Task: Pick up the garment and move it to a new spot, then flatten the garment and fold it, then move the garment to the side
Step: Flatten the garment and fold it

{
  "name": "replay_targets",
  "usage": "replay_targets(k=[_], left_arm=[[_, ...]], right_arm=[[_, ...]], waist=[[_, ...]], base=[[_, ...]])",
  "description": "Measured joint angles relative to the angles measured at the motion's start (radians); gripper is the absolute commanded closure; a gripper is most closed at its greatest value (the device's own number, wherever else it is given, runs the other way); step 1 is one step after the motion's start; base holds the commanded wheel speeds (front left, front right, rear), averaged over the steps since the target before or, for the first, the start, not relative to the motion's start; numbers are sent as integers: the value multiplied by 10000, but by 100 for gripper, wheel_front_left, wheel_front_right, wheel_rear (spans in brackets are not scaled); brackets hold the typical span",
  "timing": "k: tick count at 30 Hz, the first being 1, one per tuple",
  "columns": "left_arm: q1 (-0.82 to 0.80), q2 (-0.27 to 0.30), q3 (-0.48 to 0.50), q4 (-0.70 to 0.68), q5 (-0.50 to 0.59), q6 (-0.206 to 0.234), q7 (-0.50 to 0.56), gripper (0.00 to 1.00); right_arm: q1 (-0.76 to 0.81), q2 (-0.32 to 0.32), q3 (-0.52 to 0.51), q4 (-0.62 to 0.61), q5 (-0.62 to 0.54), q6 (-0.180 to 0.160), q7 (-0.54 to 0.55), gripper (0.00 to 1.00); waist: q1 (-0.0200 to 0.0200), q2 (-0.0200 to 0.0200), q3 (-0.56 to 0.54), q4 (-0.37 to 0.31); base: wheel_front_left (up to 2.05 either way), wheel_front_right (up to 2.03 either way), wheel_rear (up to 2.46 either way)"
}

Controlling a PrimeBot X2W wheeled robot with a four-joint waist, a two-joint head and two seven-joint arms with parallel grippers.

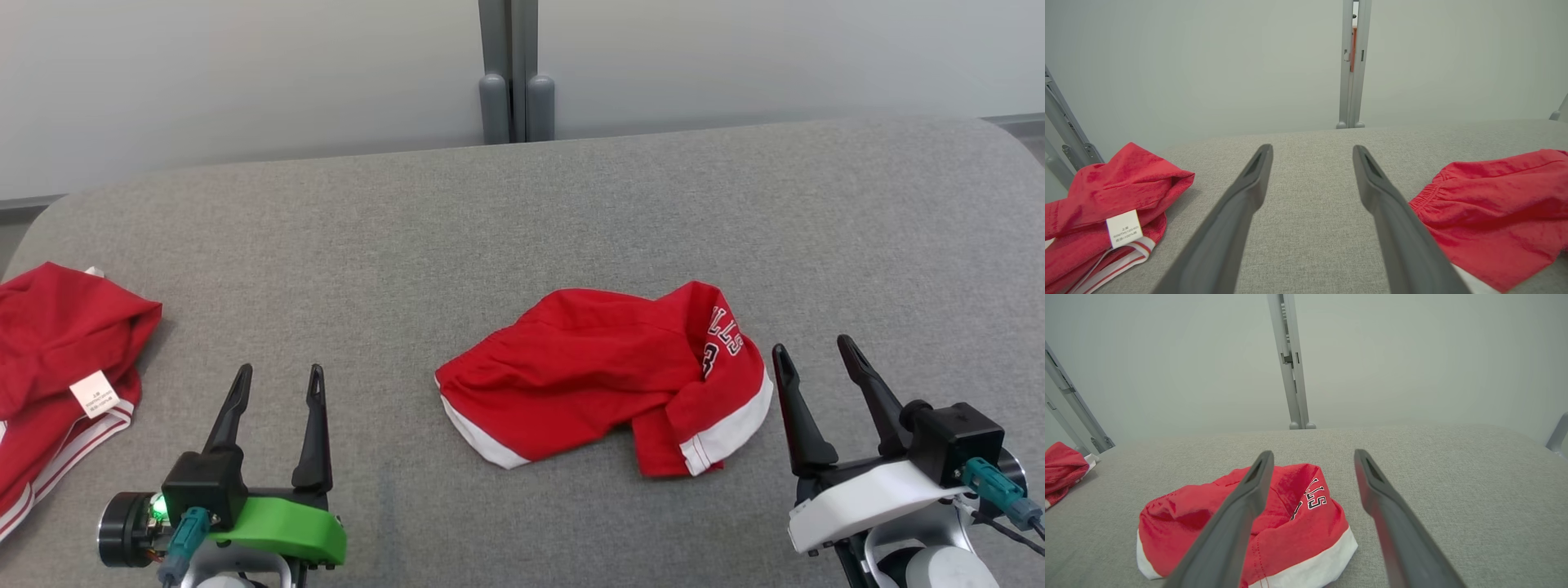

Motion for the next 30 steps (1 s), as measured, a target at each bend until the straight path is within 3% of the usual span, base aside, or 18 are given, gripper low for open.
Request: replay_targets(k=[7,23,26,27,30], left_arm=[[-325,10,-163,-284,8,15,-98,0],[-1659,-144,-593,-316,67,128,-487,0],[-1756,-150,-616,-238,65,130,-543,0],[-1783,-151,-623,-226,65,134,-545,0],[-1846,-155,-633,-201,65,165,-570,0]], right_arm=[[-12,-230,479,219,-13,0,228,0],[-779,-660,1802,2619,-138,0,230,0],[-951,-711,1735,2757,-270,0,13,94],[-1020,-725,1695,2740,-307,0,-128,100],[-1213,-763,1572,2520,-313,0,-512,100]], waist=[[0,0,368,79],[0,0,2118,621],[0,0,2267,682],[0,0,2295,690],[0,0,2334,667]], base=[[0,0,0],[0,0,0],[0,0,0],[0,0,0],[0,0,0]])
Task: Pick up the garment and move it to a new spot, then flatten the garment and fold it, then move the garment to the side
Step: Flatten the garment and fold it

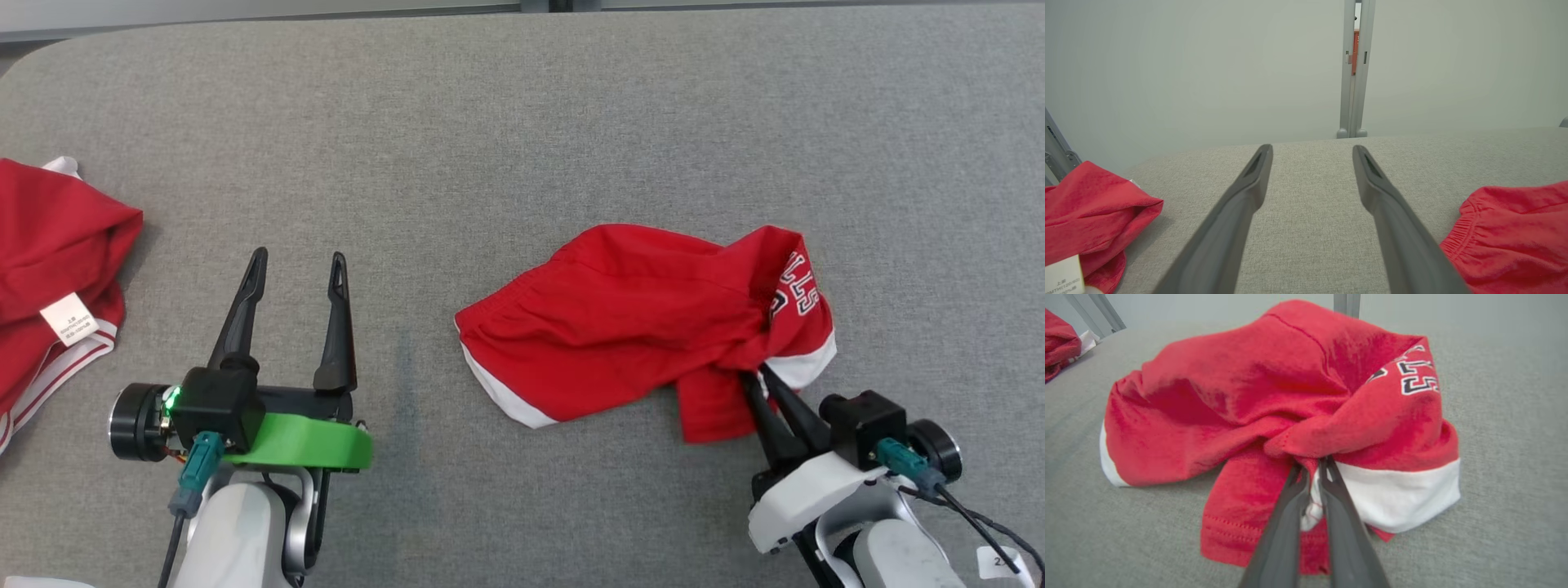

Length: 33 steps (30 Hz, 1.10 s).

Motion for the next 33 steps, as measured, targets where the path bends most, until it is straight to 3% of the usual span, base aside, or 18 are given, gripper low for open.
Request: replay_targets(k=[8,13,25,26,27,28,33], left_arm=[[-218,-4,-33,-61,0,52,-15,0],[-437,-25,-102,-176,0,54,-46,0],[-962,-117,-324,-351,0,67,-59,0],[-978,-127,-332,-351,0,69,-59,0],[-1002,-130,-341,-347,0,69,-59,0],[-1023,-140,-343,-343,4,69,-59,0],[-1021,-146,-303,-255,27,69,-61,0]], right_arm=[[-626,-244,-671,-1158,-17,0,-420,100],[-1614,-639,-1216,-1260,90,0,-309,100],[-3288,-1235,-2884,579,579,0,-366,100],[-3355,-1250,-2968,821,598,0,-384,79],[-3430,-1206,-3060,1009,792,0,-408,25],[-3490,-1187,-3097,1152,830,0,-412,0],[-3521,-1181,-3210,1361,784,4,-1007,0]], waist=[[0,0,186,-25],[0,0,519,24],[0,0,1484,379],[0,0,1532,399],[0,0,1562,414],[0,0,1568,416],[0,0,1383,339]], base=[[0,0,0],[0,0,0],[0,0,0],[0,0,0],[0,0,0],[0,0,0],[0,0,0]])
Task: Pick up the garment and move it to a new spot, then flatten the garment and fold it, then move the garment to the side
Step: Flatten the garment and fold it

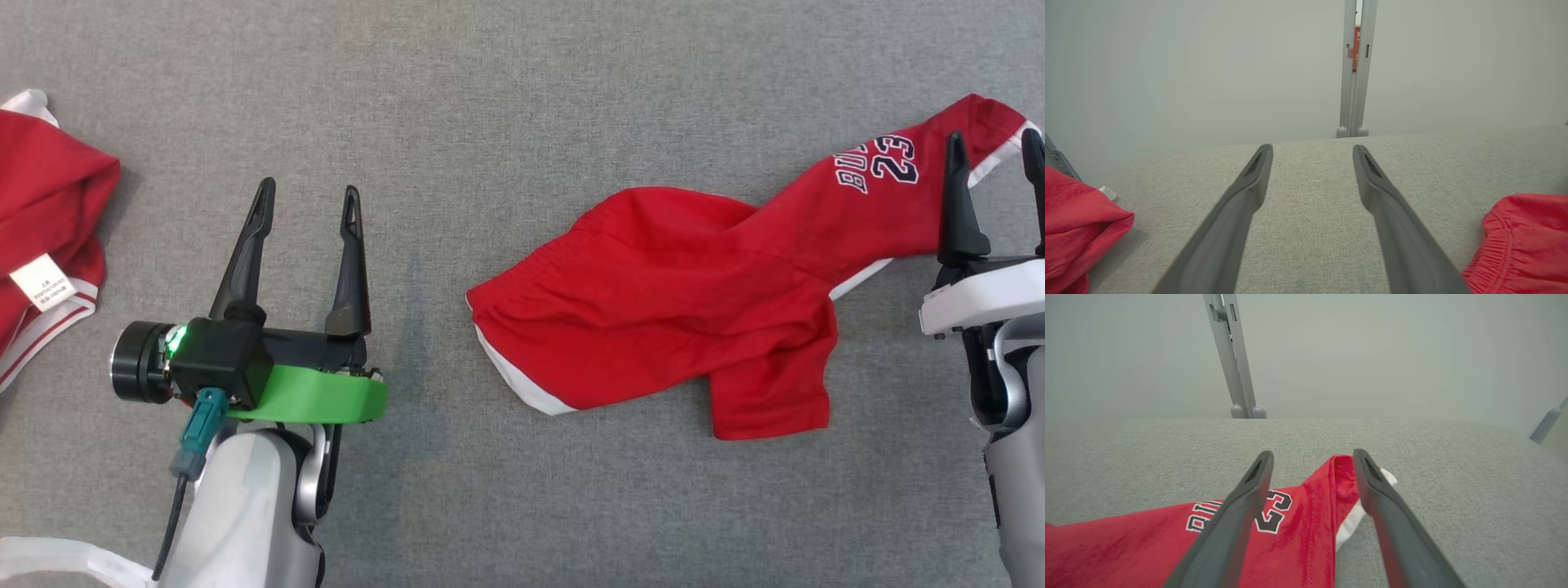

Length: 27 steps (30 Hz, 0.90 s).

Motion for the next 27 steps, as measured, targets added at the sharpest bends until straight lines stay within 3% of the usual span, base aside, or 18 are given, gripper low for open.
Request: replay_targets(k=[11,20,27], left_arm=[[651,10,290,362,-144,-2,-13,0],[1277,134,493,706,-330,-2,-13,0],[1473,232,537,853,-385,29,-13,0]], right_arm=[[1814,621,568,-1829,-525,0,-355,0],[3467,1273,1039,-3626,-644,-2,188,0],[4158,1478,1258,-4245,-577,-2,539,0]], waist=[[0,0,-1004,-289],[0,0,-1899,-579],[0,0,-2305,-830]], base=[[0,0,0],[0,0,0],[0,0,0]])
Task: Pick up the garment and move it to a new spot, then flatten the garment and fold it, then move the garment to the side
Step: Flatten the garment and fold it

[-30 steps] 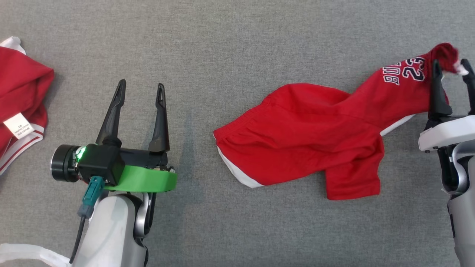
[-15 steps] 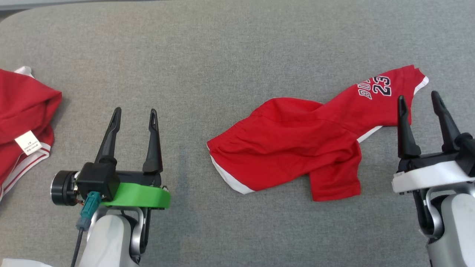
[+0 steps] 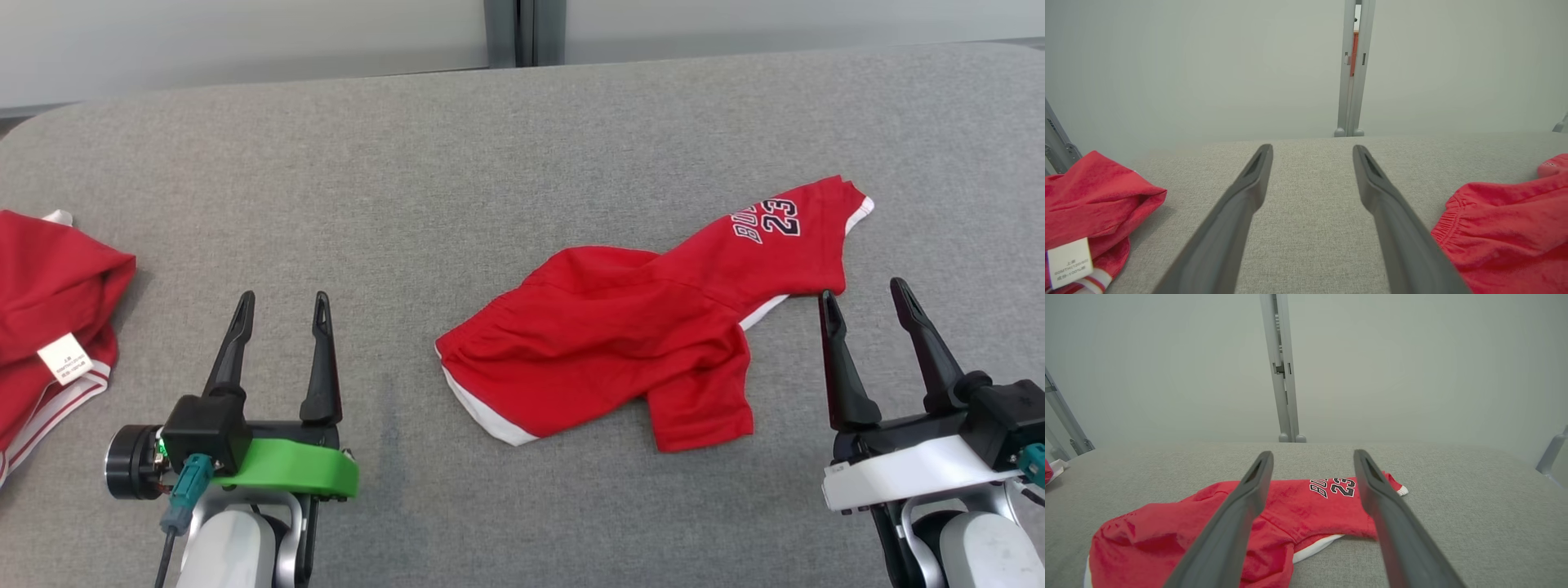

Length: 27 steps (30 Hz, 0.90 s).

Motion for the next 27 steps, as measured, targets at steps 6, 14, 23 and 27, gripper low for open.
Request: replay_targets(k=[6,14,23,27], left_arm=[[16,23,-21,27,-63,17,0,0],[-112,48,-188,-79,-52,46,0,0],[-518,25,-288,-291,-8,98,0,0],[-642,-12,-320,-313,-8,104,0,0]], right_arm=[[82,35,35,-161,-15,0,188,0],[133,-278,892,355,-17,0,625,0],[153,-531,2514,2161,13,0,892,0],[-263,-700,2846,2957,-15,0,955,0]], waist=[[0,0,-90,-100],[0,0,219,-61],[0,0,820,132],[0,0,1047,216]], base=[[0,0,0],[0,0,0],[0,0,0],[0,0,0]])
